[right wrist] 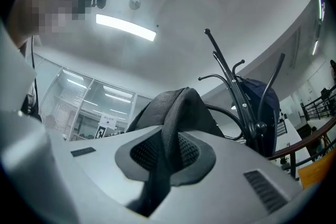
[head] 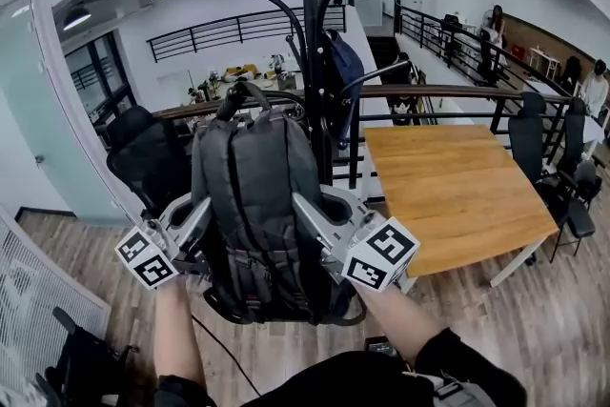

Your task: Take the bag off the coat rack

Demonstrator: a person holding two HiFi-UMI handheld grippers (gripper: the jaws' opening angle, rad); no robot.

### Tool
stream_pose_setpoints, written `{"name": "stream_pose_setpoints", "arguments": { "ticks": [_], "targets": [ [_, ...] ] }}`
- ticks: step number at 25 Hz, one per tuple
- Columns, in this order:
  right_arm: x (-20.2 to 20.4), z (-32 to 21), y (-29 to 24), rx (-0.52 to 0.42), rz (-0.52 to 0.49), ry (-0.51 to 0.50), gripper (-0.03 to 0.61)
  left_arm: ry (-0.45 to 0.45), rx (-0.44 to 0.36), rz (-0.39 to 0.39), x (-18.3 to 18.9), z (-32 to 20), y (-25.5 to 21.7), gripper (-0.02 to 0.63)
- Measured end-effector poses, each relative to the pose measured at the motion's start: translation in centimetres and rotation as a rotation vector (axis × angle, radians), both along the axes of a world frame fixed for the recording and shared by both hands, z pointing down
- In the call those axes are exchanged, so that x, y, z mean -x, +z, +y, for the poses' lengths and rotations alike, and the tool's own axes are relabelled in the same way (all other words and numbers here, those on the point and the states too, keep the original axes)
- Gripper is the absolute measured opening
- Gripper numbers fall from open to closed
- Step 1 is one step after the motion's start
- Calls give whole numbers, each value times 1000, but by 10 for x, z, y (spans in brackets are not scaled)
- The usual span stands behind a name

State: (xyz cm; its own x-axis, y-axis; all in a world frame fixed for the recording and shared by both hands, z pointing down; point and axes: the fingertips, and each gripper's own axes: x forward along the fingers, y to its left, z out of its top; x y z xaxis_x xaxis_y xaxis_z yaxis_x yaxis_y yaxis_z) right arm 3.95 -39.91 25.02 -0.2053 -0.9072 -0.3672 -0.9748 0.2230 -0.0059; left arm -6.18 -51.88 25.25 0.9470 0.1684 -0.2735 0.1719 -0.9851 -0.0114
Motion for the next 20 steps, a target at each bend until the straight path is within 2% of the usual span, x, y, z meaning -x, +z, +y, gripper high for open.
{"name": "stream_pose_setpoints", "arguments": {
  "ticks": [6,14,20],
  "targets": [
    [15,5,-15,-40,19,-37,52,-41,-44,38,26,15,-22,46],
    [23,3,-13,-56,6,-87,52,-136,-62,10,45,26,-26,46],
    [37,12,-27,-124,59,-112,52,-170,-78,22,57,36,-40,46]
  ]
}}
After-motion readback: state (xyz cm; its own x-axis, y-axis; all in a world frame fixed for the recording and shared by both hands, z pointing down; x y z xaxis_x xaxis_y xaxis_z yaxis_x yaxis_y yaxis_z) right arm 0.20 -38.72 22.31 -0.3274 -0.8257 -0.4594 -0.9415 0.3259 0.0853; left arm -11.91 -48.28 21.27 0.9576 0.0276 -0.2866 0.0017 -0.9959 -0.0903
